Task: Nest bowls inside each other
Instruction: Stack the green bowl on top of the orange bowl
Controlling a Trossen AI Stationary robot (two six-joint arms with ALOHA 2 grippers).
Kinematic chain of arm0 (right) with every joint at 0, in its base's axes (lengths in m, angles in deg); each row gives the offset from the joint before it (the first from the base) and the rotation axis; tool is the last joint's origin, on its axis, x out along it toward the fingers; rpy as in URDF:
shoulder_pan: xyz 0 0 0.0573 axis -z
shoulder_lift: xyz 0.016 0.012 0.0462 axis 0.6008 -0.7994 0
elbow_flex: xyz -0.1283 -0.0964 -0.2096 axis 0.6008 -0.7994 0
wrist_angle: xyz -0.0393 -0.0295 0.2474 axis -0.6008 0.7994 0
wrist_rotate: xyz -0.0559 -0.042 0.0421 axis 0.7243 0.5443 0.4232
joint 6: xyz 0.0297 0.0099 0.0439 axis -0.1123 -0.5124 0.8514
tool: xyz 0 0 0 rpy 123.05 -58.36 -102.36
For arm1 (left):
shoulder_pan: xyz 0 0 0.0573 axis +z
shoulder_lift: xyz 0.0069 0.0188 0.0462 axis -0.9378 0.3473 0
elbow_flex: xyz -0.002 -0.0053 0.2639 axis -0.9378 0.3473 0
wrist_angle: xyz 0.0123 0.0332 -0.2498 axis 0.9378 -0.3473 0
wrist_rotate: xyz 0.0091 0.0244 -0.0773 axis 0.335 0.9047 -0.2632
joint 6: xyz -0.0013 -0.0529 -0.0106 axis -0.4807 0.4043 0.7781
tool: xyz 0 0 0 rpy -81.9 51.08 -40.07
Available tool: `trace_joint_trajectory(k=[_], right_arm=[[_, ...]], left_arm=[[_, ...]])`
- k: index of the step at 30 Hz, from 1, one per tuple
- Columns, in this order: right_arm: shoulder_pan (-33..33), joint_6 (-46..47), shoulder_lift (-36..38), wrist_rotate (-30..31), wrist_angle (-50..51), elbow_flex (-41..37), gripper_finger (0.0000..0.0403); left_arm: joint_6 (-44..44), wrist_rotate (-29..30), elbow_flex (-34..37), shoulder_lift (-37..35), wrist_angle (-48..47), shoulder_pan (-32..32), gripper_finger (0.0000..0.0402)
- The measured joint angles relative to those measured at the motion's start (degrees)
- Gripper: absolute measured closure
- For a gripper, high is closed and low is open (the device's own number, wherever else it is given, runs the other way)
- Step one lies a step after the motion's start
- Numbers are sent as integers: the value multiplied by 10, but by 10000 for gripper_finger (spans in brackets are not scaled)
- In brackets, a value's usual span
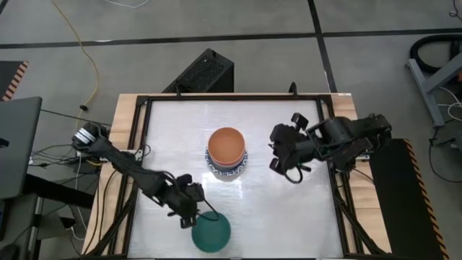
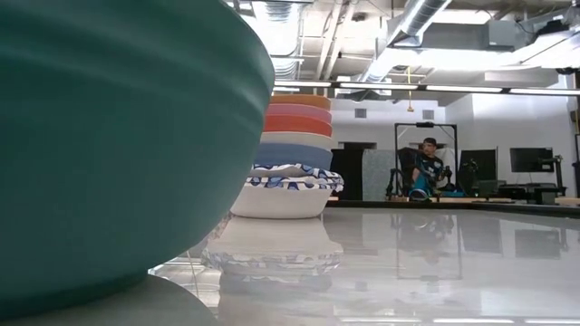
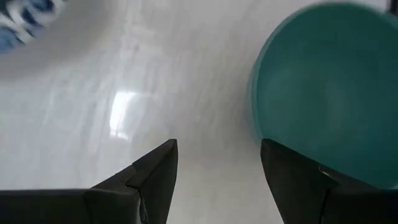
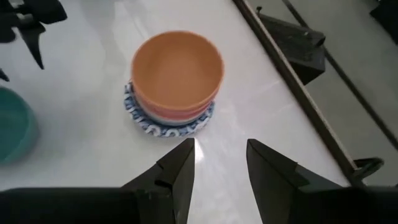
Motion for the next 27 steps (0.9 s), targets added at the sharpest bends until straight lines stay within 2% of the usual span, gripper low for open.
trace_joint_trajectory(k=[7, 14, 18, 27], right_arm=[[-66, 21, 15, 45, 0, -30, 237], [-119, 73, 87, 118, 0, -30, 237], [-133, 91, 119, 164, 1, -38, 237], [-133, 102, 142, 174, 0, -120, 237]], left_arm=[[39, -4, -29, 59, 2, -14, 182], [31, -7, -49, 64, -7, -15, 182], [21, 14, -51, 64, -38, -15, 182], [43, 29, -51, 64, -49, -13, 182]])
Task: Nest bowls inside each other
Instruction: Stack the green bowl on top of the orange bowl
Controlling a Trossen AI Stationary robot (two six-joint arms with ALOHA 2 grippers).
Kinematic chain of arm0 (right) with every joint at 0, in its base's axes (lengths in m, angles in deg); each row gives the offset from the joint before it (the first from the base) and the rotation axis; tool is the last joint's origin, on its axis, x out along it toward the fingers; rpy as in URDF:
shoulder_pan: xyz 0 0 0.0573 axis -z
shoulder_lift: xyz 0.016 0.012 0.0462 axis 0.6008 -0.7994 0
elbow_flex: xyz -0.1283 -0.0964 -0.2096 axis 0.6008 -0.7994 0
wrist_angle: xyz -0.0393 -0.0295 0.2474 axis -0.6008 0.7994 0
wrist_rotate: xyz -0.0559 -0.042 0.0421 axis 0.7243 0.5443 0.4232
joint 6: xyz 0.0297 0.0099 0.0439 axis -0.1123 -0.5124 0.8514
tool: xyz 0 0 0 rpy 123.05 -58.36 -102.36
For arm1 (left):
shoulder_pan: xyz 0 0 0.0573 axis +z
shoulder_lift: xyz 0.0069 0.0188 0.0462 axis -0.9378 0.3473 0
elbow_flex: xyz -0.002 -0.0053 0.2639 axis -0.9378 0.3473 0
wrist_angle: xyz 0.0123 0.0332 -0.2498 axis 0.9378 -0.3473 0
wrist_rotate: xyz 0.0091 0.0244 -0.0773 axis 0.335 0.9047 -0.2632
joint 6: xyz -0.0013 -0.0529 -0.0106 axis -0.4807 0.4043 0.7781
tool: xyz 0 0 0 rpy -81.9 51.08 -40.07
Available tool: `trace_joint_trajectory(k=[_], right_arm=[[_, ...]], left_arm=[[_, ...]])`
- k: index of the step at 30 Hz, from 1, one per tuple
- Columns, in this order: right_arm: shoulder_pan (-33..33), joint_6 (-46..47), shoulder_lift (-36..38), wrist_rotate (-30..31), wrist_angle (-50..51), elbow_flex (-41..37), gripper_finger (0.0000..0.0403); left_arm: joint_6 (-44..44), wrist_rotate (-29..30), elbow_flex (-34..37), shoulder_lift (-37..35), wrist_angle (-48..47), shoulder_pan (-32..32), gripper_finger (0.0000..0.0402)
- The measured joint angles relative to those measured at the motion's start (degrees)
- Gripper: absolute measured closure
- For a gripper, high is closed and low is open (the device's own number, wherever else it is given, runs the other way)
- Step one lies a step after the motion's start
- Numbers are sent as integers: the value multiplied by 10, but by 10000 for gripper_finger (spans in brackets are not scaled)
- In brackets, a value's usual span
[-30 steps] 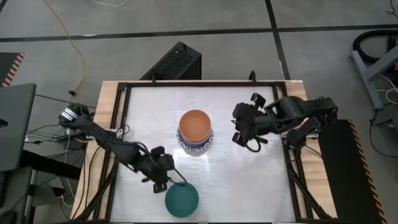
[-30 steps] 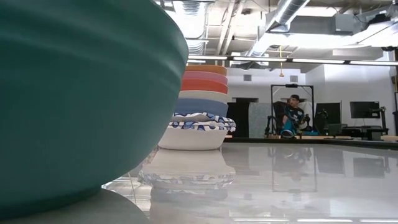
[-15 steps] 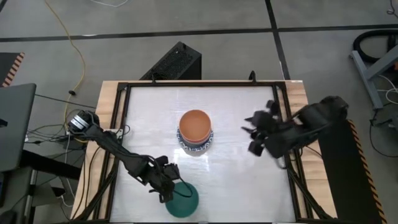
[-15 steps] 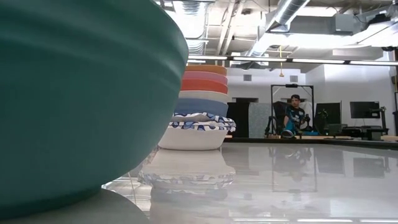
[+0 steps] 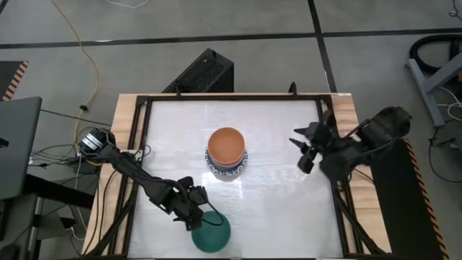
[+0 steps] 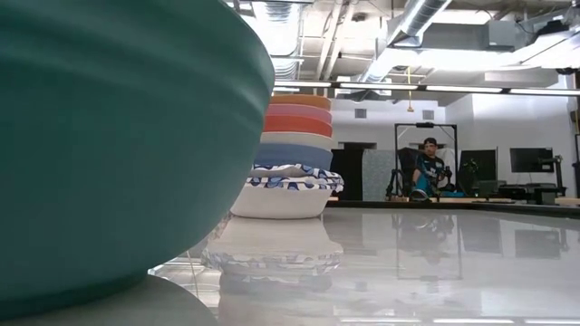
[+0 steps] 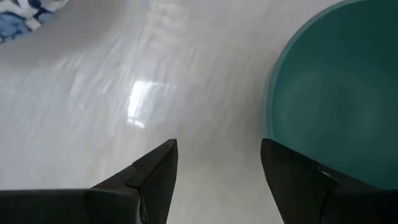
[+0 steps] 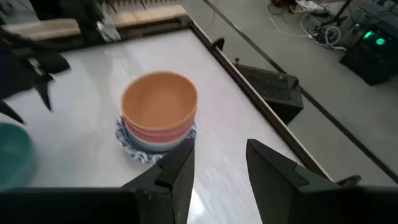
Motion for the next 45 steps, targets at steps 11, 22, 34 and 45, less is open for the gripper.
trace_joint_trajectory(k=[11, 22, 34, 45], right_arm=[[0, 30, 0, -13, 0, -41, 237], [0, 28, 49, 45, -9, -41, 237], [-43, -191, 126, 62, -115, -41, 237], [-118, -5, 216, 61, -5, -52, 237]], left_arm=[[20, -9, 0, 2, 29, -1, 182], [10, -20, 0, 2, 28, -1, 182], [3, -49, 0, 2, 27, 0, 182], [-2, -59, 1, 2, 22, 8, 182]])
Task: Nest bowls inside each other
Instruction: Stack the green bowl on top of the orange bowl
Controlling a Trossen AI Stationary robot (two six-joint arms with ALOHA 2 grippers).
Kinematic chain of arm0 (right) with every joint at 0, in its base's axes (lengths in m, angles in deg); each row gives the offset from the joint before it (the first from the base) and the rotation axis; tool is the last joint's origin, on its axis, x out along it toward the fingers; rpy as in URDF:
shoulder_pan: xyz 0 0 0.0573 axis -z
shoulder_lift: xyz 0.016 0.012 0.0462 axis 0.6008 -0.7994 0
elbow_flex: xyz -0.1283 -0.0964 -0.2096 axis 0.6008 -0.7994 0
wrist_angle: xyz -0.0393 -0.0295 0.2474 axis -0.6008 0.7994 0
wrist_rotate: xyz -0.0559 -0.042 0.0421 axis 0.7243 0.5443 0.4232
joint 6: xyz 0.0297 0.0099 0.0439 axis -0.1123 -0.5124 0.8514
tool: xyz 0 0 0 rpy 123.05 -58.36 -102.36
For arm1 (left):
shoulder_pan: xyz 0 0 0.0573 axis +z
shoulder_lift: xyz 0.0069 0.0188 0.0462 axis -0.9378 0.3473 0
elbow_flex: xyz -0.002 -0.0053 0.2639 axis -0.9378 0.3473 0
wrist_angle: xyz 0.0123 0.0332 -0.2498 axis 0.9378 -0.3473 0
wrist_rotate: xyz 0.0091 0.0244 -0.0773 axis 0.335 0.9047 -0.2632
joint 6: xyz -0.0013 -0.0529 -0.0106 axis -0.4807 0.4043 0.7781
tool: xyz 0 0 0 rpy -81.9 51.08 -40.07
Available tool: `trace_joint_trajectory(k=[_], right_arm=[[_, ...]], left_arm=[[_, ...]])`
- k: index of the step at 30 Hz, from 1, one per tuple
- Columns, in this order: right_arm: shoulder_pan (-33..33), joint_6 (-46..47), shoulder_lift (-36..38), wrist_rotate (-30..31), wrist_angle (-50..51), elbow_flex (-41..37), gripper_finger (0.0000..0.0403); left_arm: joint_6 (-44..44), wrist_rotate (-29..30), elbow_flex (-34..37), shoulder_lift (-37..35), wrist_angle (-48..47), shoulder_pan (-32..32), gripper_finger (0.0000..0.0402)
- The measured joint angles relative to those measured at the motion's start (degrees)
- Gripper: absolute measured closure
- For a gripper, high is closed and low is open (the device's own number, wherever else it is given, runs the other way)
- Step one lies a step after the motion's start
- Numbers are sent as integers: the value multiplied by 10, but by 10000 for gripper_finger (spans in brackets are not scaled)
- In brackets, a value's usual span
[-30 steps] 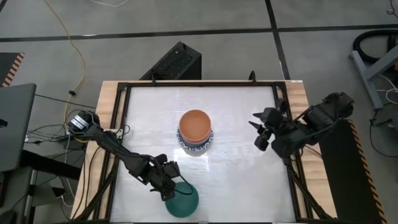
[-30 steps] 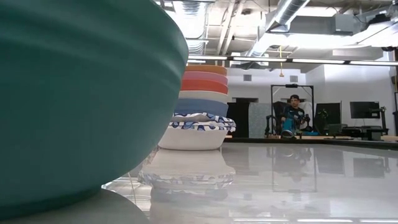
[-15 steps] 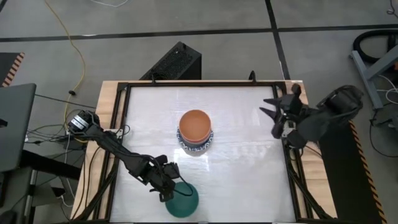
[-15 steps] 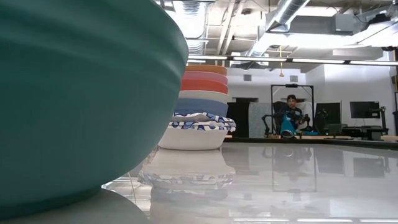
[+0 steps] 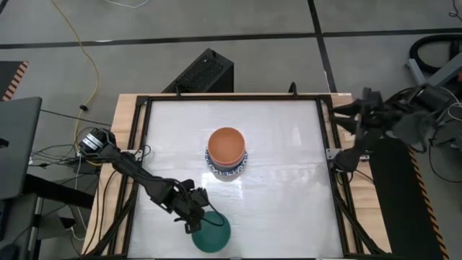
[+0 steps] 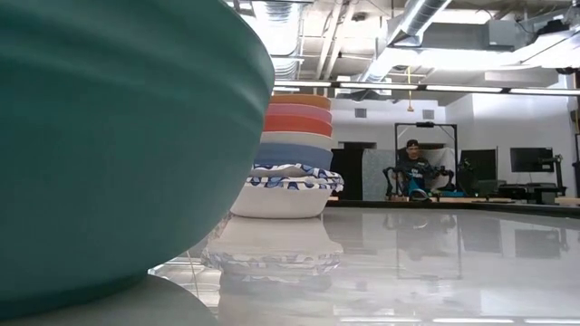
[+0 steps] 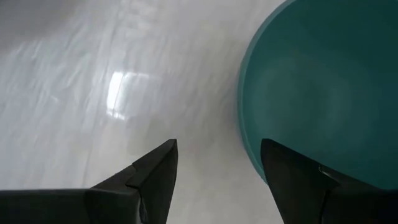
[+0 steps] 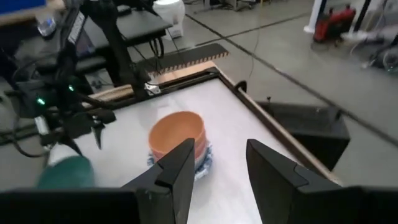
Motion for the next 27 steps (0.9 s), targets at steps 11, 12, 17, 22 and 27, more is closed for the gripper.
trace_joint_trajectory(k=[11, 12, 17, 22, 27], right_arm=[[-10, 48, 49, -7, 1, -107, 237], [-10, 49, 50, -10, 0, -115, 237], [-10, 52, 50, -15, 1, -136, 237], [-9, 56, 50, -16, -1, -143, 237], [-9, 63, 50, -16, 0, -144, 237]], left_arm=[[-2, -2, 0, 0, -5, 0, 182], [-2, -2, 0, 0, -7, 0, 182], [-1, -1, 0, 0, -20, 4, 182], [0, 1, 0, 0, -20, 5, 182], [0, 15, 0, 0, -19, 4, 182]])
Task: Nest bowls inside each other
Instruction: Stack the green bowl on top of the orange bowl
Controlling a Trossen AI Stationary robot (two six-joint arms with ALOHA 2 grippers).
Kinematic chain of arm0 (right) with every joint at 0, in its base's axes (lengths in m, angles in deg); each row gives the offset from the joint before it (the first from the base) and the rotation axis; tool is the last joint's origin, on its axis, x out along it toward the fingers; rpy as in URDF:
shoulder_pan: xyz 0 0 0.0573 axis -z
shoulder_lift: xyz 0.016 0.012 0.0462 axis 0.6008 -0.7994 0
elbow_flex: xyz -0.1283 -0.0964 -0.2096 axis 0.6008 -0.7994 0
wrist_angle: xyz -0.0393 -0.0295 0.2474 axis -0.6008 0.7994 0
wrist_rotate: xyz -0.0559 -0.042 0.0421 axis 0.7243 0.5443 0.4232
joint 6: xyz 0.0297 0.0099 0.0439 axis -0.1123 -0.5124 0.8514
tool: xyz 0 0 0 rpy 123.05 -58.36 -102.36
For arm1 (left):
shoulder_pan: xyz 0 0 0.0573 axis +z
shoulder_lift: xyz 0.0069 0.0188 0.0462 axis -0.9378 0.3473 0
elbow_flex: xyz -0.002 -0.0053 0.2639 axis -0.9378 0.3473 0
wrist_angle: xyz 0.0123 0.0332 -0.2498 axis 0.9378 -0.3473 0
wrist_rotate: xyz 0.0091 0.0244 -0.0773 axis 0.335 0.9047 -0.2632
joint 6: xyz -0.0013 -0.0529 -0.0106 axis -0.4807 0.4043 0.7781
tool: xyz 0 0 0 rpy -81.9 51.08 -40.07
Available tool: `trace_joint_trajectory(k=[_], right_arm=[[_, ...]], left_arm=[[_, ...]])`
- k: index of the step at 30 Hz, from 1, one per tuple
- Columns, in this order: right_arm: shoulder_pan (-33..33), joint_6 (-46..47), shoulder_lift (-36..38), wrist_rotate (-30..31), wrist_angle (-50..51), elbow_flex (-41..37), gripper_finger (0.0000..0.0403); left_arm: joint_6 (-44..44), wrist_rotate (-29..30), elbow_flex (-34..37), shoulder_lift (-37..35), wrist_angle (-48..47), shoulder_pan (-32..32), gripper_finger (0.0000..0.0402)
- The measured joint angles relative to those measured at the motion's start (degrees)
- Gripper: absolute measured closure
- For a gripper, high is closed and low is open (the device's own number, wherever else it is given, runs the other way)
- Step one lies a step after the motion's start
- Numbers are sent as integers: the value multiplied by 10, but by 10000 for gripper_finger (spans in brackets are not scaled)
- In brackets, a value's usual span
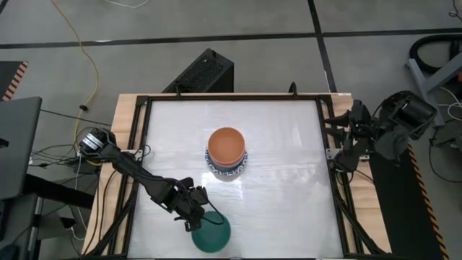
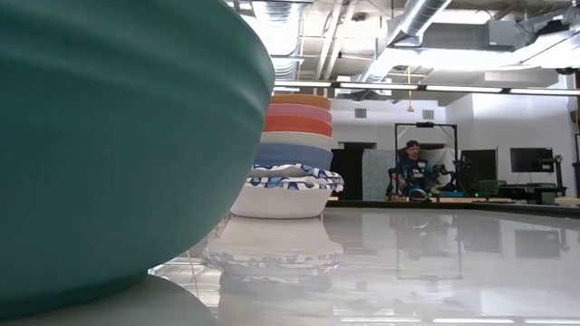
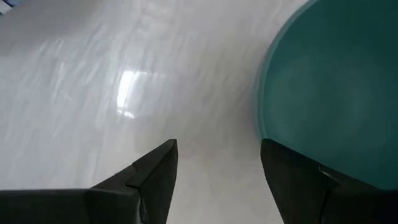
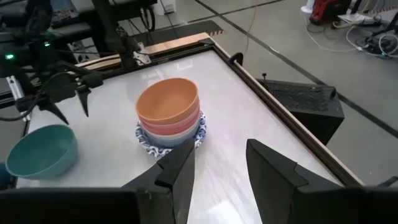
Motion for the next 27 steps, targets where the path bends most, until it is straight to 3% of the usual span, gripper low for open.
trace_joint_trajectory(k=[16, 27], right_arm=[[0, 1, 0, -1, -15, 0, 237], [0, 5, -6, -1, -18, 0, 237]], left_arm=[[-25, 23, 6, 13, 27, 0, 182], [-40, -38, 5, 58, 44, 4, 182]])
